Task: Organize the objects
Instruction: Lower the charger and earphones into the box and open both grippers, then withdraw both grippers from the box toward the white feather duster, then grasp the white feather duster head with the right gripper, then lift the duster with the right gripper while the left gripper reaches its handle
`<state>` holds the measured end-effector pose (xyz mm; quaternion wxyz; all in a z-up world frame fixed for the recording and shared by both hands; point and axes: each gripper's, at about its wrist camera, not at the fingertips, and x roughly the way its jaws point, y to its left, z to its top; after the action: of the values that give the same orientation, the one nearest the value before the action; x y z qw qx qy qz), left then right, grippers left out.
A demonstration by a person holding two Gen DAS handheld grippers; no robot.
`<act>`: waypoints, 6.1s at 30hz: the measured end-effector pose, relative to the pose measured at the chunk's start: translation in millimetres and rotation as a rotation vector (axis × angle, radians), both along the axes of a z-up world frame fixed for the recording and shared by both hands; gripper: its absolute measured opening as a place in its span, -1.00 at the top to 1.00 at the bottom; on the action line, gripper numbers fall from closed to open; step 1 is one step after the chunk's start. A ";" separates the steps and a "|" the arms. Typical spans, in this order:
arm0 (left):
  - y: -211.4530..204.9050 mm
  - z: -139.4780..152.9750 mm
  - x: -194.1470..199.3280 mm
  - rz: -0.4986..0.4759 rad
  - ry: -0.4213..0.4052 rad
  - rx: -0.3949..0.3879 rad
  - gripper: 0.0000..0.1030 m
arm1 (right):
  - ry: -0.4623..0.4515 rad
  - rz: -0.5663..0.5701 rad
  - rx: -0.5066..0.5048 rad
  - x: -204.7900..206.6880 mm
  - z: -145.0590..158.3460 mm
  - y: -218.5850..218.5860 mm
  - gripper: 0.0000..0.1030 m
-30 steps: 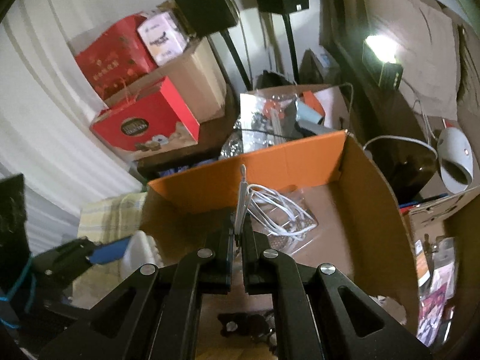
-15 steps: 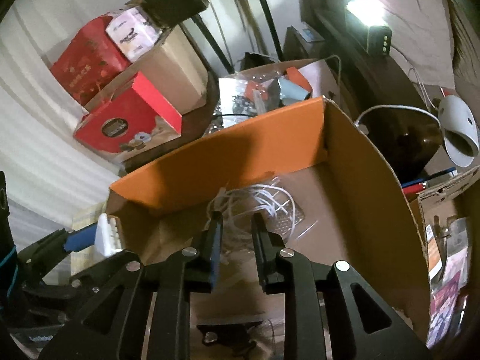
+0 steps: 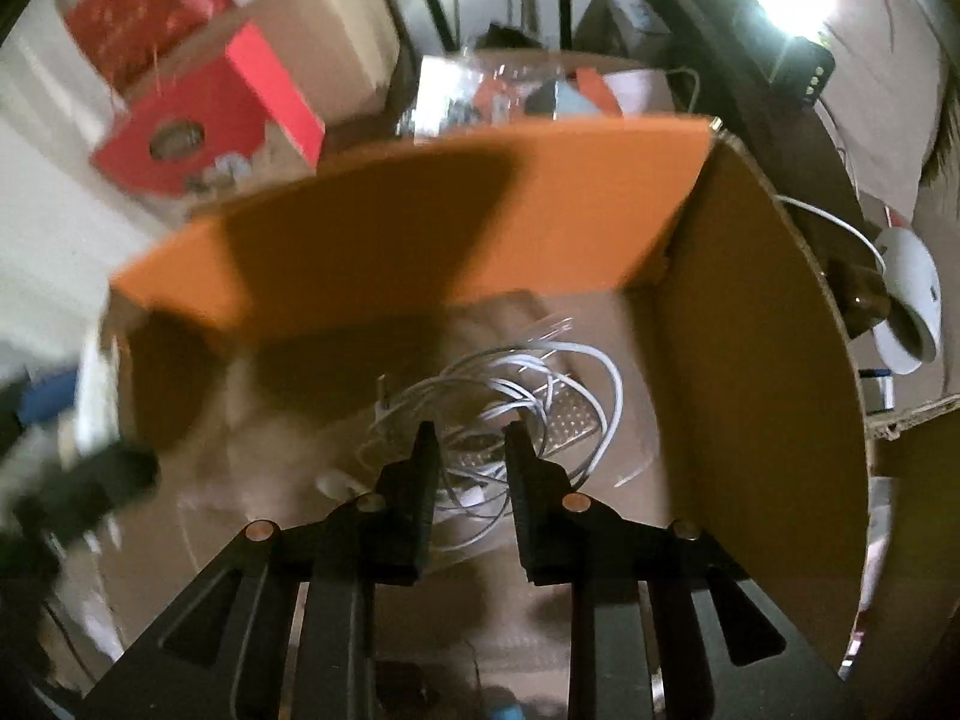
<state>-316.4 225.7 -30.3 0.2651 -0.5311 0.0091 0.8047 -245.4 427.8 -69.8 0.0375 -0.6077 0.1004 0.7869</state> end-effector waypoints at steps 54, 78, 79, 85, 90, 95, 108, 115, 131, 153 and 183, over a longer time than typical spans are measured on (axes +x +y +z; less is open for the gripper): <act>-171.0 68.9 145.2 0.190 0.166 -0.045 -0.99 | 0.353 0.126 -0.041 121.9 113.8 -104.4 -0.42; -274.8 65.9 226.0 0.385 0.205 -0.043 -1.00 | 0.421 0.216 -0.029 160.2 106.3 -219.4 -0.68; -276.0 65.1 228.4 0.386 0.207 -0.047 -1.00 | 0.424 0.217 -0.022 161.6 106.4 -222.3 -0.69; -282.0 60.3 235.2 0.392 0.217 -0.065 -1.00 | 0.435 0.235 0.000 167.0 101.2 -237.8 -0.82; -288.4 52.0 235.0 0.399 0.209 -0.072 -1.00 | 0.421 0.237 -0.009 167.1 91.5 -245.2 -0.83; -296.1 37.4 232.1 0.405 0.195 -0.085 -1.00 | 0.411 0.231 -0.010 164.1 78.3 -250.5 -0.99; -336.2 -39.2 207.3 0.428 0.081 -0.021 -0.98 | 0.348 0.256 -0.020 143.9 23.3 -265.1 -0.99; -316.0 -52.3 205.0 0.363 0.085 -0.004 -0.39 | 0.351 0.250 -0.022 138.9 1.3 -268.5 -0.68; -302.0 -35.1 197.6 0.349 0.094 0.051 0.65 | 0.356 0.281 -0.105 139.8 -2.5 -272.9 0.74; -288.4 -38.0 195.4 0.383 -0.013 0.096 -0.13 | 0.312 0.303 -0.188 175.7 16.9 -244.8 0.83; -277.1 -67.4 226.9 0.358 -0.110 0.219 0.72 | 0.242 0.546 -0.139 161.6 -16.0 -284.8 0.64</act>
<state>-89.5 -51.3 -97.7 0.1741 -0.5354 -0.1876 0.8049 -83.8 142.9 -85.8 -0.2291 -0.5150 -0.0090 0.8259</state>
